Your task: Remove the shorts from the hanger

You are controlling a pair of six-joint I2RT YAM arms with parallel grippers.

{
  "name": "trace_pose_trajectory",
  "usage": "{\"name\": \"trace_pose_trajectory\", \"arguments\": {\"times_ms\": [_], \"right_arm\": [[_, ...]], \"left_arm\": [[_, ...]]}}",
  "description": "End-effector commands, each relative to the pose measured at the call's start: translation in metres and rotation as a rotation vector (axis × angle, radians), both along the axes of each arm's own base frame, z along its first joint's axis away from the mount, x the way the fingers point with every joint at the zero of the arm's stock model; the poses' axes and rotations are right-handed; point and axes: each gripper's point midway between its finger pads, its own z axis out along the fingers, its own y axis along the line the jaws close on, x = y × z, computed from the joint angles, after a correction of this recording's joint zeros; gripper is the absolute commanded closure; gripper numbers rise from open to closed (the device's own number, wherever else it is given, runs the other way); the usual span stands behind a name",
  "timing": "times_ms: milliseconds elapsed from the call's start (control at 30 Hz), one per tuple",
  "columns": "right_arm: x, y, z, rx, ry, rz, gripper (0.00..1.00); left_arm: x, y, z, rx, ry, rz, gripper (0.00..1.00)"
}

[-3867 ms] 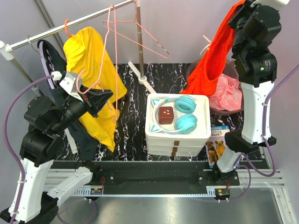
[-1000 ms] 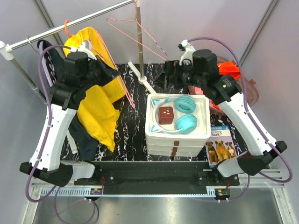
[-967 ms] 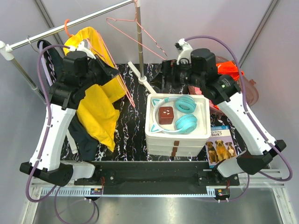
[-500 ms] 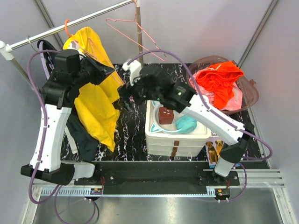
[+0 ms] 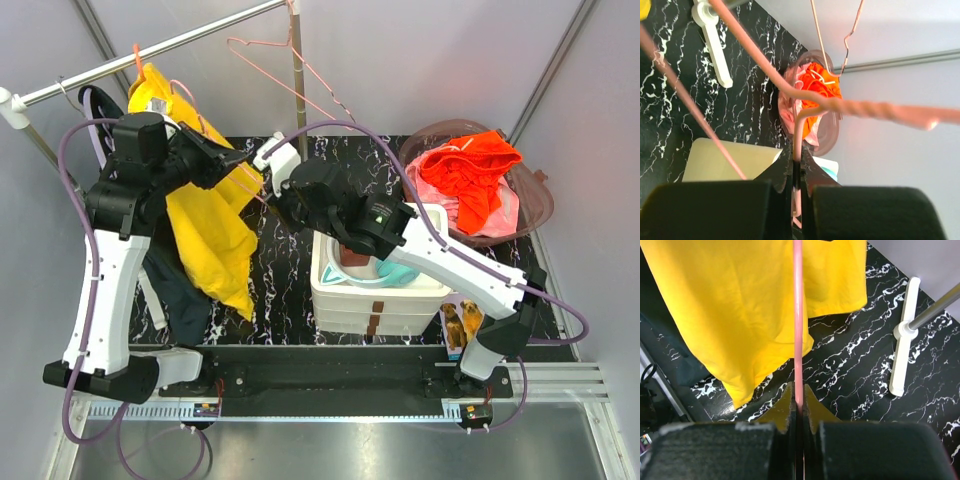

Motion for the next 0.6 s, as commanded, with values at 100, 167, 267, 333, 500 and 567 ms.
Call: {"name": "trace_pose_trajectory", "arguments": {"times_ms": [100,167,267,333,500,567], "right_arm": [[0.009,-0.036,0.043,0.104,-0.092,-0.142,1.0],[0.01,-0.043,0.046,0.109,-0.1,-0.163,1.0],[0.013,-0.051,0.048,0.105,-0.109,-0.204,1.0],[0.014,-0.055,0.049,0.1,-0.113,-0.221,1.0],[0.019,-0.052,0.058,0.102,-0.128,-0.225,1.0],[0.027,-0.049,0.064,0.107,-0.137,-0.237,1.0]], "left_arm": [[-0.012,-0.021,0.028,-0.045,-0.164,-0.168,0.5],[-0.02,-0.025,0.031,-0.038,-0.204,-0.214,0.42],[-0.03,-0.027,0.038,-0.01,-0.277,-0.259,0.32],[-0.037,-0.027,0.044,0.015,-0.334,-0.286,0.31],[-0.057,-0.029,0.062,0.055,-0.477,-0.345,0.3],[-0.066,-0.025,0.071,0.098,-0.542,-0.345,0.31]]}}
